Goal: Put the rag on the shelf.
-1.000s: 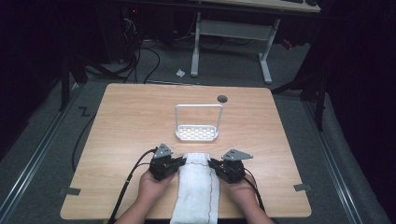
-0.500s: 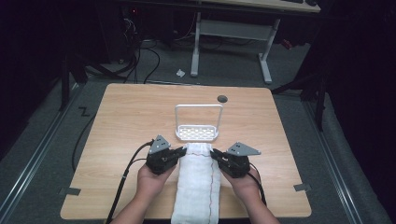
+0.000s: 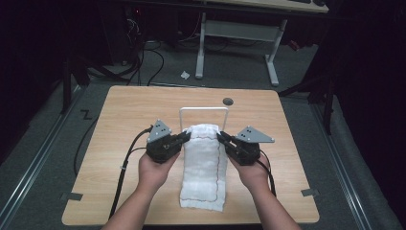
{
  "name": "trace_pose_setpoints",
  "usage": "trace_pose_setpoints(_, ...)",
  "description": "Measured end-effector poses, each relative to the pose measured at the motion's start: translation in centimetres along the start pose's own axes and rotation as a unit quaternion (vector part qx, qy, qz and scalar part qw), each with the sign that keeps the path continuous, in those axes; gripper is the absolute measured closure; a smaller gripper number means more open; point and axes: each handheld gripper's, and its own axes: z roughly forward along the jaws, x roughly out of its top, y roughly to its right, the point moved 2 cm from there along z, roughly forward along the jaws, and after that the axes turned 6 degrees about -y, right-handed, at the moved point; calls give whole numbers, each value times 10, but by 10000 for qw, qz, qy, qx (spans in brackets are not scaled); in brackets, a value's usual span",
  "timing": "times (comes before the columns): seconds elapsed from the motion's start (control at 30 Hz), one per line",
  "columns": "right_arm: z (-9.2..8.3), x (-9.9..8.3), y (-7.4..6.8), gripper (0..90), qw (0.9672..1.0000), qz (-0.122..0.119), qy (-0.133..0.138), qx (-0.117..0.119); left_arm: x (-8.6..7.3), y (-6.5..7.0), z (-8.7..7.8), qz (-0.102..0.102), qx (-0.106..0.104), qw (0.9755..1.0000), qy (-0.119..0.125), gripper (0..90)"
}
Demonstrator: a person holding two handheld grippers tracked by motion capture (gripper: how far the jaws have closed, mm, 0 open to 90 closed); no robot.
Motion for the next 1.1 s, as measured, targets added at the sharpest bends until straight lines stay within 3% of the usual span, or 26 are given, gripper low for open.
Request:
trace_pose_setpoints(0.2,-8,21,2,829,9994,-57,338,-93,22,0,-8,140,70,9995,257,862)
trace_pose_setpoints(0.43,-15,35,4,829,9980,-86,606,-145,35,3,-15,267,104,9983,501,863)
trace_pose_setpoints(0.6,-21,50,5,829,9962,-140,833,-209,52,4,-23,411,137,9964,729,863)
trace_pose_setpoints(1.1,-39,90,10,830,9917,-243,1222,-308,96,6,-33,772,239,9914,1030,864)
